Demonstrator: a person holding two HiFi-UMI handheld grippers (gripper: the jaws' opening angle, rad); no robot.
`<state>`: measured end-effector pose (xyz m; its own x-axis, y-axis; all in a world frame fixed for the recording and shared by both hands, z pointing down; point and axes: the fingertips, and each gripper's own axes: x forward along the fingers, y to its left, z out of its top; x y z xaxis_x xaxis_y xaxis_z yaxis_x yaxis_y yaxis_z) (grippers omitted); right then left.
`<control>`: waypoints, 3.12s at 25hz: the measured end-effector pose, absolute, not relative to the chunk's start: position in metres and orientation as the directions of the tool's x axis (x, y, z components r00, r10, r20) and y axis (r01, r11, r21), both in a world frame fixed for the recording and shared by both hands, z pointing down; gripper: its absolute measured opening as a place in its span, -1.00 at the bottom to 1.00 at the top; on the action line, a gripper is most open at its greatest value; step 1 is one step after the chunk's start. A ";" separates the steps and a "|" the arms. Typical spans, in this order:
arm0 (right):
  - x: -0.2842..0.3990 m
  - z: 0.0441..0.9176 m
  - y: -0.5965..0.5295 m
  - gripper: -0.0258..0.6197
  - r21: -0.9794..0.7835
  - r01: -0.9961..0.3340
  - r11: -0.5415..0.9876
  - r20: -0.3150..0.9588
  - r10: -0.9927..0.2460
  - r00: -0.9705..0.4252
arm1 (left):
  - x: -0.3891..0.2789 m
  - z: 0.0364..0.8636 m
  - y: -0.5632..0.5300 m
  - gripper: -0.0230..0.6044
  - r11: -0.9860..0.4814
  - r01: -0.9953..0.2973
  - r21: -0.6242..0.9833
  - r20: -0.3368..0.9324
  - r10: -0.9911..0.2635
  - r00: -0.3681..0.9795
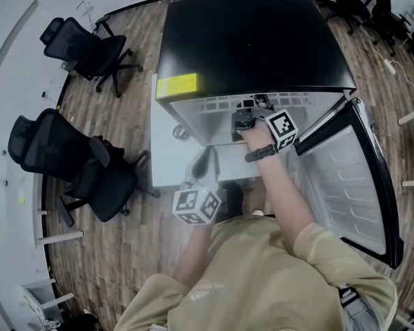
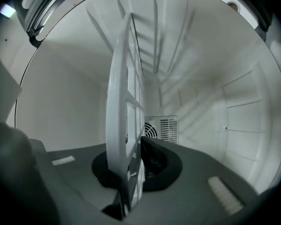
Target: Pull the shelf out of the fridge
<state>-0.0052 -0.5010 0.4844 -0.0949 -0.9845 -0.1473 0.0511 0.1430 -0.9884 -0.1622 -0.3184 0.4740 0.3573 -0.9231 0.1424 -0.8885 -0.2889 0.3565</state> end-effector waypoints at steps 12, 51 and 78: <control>-0.006 0.483 -0.479 -0.86 -0.988 0.053 0.147 -0.153 -0.981 -0.116 | -0.157 0.467 -0.298 -0.92 -0.307 -0.881 0.360 0.122 -0.921 0.371; -0.007 0.500 -0.337 -0.83 -0.985 0.099 0.142 -0.163 -0.954 -0.252 | -0.146 0.476 -0.175 -0.92 -0.254 -0.902 0.350 0.069 -0.953 0.296; -0.021 0.510 -0.243 -0.83 -0.757 -0.531 0.381 -0.054 -0.846 -0.530 | -0.154 0.457 -0.173 -0.92 -0.214 -0.913 0.348 0.068 -0.965 0.252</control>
